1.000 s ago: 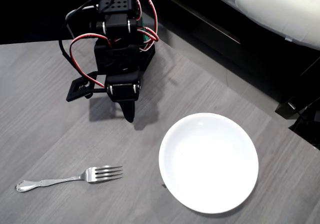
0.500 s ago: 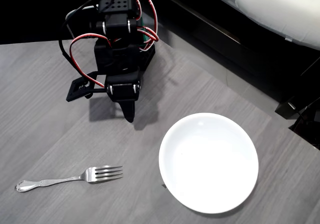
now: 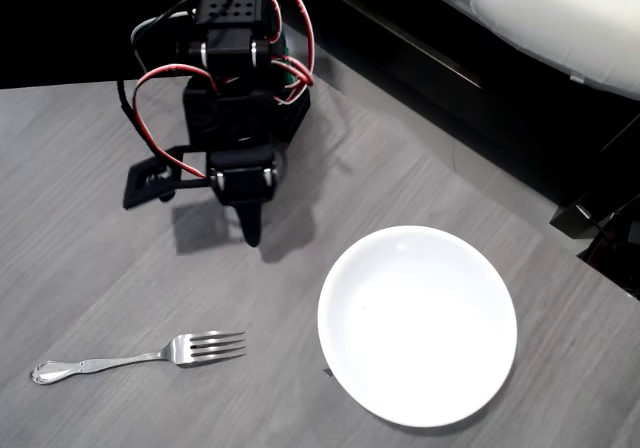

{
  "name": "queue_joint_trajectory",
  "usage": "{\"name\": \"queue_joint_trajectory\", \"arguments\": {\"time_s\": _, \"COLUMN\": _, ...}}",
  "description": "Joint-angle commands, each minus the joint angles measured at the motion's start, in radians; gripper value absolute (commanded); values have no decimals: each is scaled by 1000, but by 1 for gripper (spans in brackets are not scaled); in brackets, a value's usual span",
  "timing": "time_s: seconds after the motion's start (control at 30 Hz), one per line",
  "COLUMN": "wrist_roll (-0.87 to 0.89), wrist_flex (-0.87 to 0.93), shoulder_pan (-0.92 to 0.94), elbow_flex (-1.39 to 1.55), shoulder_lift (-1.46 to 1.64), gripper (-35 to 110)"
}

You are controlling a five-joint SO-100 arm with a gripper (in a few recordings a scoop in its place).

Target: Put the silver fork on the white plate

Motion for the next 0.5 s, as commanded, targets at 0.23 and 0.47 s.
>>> {"name": "queue_joint_trajectory", "arguments": {"time_s": 0.23, "wrist_roll": -187, "wrist_flex": -14, "shoulder_pan": 225, "elbow_flex": -772, "shoulder_lift": -778, "gripper": 0}}
{"name": "queue_joint_trajectory", "arguments": {"time_s": 0.47, "wrist_roll": -281, "wrist_flex": 133, "shoulder_pan": 324, "elbow_flex": -1330, "shoulder_lift": -1491, "gripper": 10}}
